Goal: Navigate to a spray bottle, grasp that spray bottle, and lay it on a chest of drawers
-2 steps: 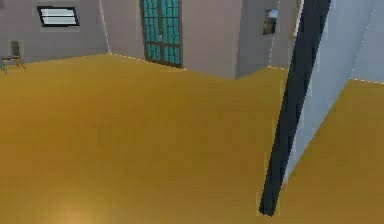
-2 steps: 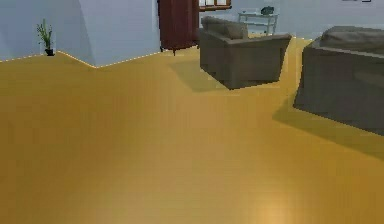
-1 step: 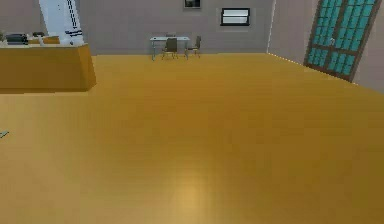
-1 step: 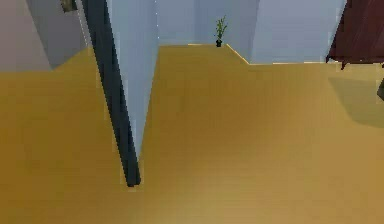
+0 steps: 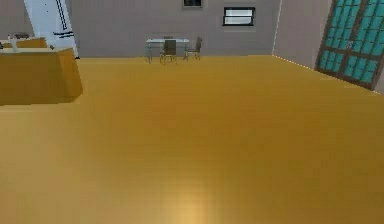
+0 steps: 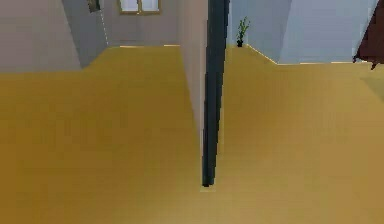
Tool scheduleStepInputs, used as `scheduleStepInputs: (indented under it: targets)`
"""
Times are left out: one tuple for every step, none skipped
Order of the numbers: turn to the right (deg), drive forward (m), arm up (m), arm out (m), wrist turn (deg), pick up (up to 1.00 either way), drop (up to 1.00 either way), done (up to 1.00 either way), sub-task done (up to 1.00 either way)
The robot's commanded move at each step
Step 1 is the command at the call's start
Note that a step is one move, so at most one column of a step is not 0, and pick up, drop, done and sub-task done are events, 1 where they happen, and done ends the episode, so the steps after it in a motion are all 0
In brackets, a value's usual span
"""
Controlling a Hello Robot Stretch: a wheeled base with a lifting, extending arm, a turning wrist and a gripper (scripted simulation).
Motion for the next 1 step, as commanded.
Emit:
scheduleStepInputs:
  targets:
    - [-45.0, 0.00, 0.00, 0.00, 0.0, 0.00, 0.00, 0.00, 0.00]
